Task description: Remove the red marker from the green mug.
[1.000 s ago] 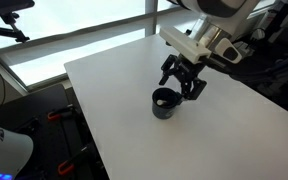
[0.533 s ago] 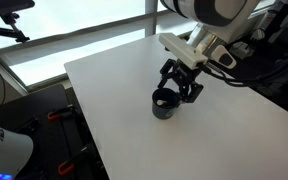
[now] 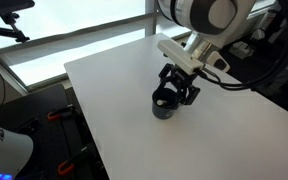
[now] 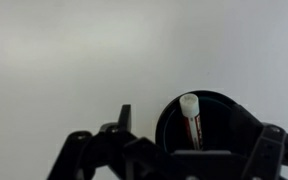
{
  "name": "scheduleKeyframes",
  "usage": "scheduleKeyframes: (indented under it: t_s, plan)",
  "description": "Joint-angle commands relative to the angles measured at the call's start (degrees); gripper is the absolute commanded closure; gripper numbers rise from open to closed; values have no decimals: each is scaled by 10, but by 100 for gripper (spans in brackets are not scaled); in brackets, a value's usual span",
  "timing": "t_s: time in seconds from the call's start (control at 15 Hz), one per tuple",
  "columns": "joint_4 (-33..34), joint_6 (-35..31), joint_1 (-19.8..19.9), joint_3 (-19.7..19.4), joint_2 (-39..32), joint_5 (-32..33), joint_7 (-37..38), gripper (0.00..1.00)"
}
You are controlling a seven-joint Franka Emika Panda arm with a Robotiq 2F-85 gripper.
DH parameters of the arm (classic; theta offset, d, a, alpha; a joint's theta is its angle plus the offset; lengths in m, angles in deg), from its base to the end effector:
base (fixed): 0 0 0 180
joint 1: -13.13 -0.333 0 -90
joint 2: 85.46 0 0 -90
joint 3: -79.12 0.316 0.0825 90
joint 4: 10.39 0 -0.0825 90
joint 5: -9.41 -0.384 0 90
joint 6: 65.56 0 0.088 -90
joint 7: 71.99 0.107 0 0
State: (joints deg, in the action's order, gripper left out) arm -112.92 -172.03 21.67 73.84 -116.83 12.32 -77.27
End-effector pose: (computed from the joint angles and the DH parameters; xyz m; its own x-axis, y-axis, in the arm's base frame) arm 0.5804 -0.1442 0.2191 0.8774 -0.1171 -0.4652 -0.1104 -0.9930 0.0418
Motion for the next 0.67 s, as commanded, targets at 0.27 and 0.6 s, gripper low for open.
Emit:
scheduleKeyframes:
  t_s: [0.27, 0.6]
  plan:
    - [12, 0, 2, 0, -19, 0, -1, 0]
    - [15, 4, 2, -1, -27, -1, 2, 0]
